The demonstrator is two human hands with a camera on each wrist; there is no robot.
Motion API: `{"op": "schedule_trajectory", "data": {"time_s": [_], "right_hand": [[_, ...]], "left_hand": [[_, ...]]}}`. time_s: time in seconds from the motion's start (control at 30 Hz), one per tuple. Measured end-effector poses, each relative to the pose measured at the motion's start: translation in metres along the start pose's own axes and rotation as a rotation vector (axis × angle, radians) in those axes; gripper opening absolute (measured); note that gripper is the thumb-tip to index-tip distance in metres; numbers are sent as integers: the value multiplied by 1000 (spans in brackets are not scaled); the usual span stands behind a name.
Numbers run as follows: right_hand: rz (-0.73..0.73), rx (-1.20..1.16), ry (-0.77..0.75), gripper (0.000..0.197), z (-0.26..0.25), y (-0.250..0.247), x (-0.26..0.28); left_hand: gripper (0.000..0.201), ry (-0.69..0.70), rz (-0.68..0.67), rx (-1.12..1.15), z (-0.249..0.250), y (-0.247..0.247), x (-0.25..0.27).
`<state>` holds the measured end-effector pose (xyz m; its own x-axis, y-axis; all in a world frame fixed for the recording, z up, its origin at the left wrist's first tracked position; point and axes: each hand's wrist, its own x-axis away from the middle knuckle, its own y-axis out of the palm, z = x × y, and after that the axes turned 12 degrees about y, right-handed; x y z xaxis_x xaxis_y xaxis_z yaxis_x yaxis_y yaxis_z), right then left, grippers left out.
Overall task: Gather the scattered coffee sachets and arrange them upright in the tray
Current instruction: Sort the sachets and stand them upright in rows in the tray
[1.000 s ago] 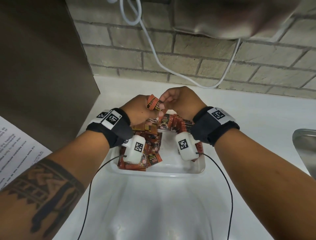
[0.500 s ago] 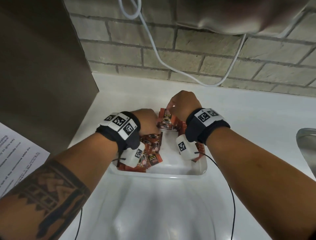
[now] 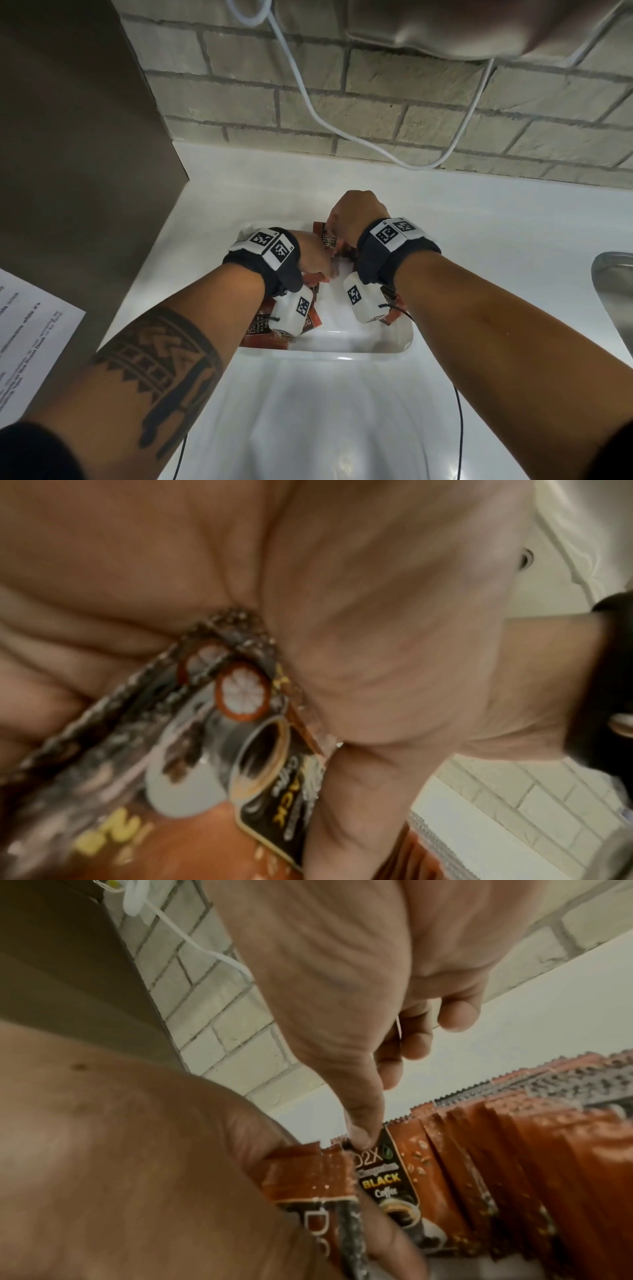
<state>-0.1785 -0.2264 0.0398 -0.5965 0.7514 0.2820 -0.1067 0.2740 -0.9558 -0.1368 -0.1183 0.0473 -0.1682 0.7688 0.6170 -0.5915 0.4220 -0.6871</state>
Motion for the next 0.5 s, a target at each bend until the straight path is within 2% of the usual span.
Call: {"op": "schedule_trajectory", "data": {"time_s": [0.07,0.17,0.3,0.5], "right_hand": [[-9,-1,-27,6,1,-1,1],[-3,-43,-38,17,3,-2,1],[-16,-93,-22,16,5,-6,4],[-14,-127,-32,16,11,-11,9]], "left_hand": [[46,1,-3,-4,1,1,-1],[46,1,7,24,2,1,-3],[47,26,18,23,4,2,-4],[40,37,103,104,-1,4,-6]]}}
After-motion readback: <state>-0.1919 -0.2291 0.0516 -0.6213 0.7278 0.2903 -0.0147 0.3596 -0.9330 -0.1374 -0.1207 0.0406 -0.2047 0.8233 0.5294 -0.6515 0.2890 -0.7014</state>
